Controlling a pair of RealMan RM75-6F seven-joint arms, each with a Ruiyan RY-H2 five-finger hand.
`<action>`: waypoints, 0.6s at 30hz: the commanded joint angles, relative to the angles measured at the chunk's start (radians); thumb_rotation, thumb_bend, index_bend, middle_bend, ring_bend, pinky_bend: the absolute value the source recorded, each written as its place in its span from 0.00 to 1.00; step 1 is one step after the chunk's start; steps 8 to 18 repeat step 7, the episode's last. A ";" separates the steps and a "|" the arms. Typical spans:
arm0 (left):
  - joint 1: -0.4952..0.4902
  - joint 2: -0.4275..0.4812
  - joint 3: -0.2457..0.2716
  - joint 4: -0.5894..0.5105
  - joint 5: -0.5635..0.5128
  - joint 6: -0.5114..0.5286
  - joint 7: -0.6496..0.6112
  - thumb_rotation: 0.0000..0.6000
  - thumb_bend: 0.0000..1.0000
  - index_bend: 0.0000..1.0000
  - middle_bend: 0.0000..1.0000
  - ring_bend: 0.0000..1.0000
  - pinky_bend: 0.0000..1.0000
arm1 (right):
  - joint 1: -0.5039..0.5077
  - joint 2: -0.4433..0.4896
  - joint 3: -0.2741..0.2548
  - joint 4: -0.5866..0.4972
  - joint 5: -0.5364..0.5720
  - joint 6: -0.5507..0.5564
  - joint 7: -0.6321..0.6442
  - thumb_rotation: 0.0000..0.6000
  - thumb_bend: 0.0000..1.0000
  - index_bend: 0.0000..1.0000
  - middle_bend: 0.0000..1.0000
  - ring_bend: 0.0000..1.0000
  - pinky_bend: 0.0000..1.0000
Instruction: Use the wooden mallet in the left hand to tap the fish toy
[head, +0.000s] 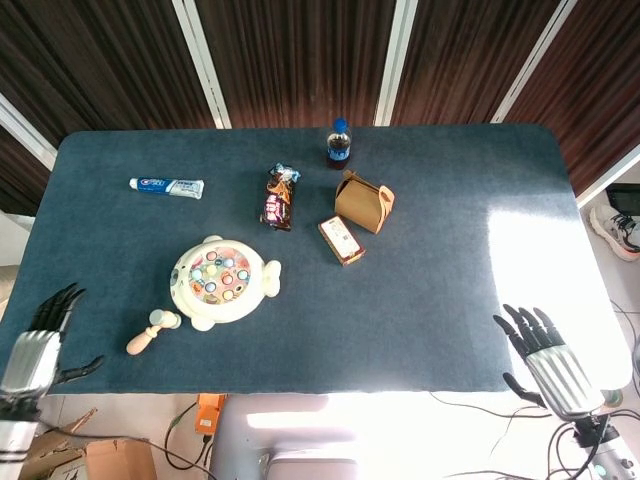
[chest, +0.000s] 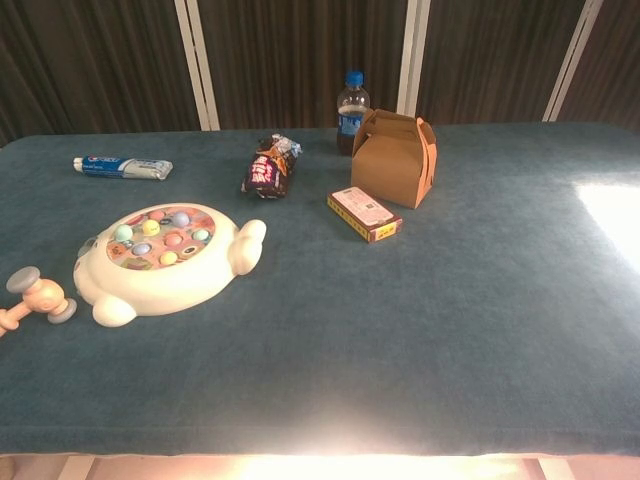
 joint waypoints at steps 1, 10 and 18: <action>0.064 0.007 0.058 -0.016 0.069 0.059 0.055 1.00 0.10 0.00 0.00 0.00 0.10 | -0.018 -0.016 0.018 0.003 0.029 0.011 -0.018 1.00 0.24 0.00 0.00 0.00 0.00; 0.069 0.007 0.063 -0.022 0.093 0.066 0.056 1.00 0.10 0.00 0.00 0.00 0.10 | -0.021 -0.009 0.018 0.006 0.022 0.014 0.002 1.00 0.24 0.00 0.00 0.00 0.00; 0.069 0.007 0.063 -0.022 0.093 0.066 0.056 1.00 0.10 0.00 0.00 0.00 0.10 | -0.021 -0.009 0.018 0.006 0.022 0.014 0.002 1.00 0.24 0.00 0.00 0.00 0.00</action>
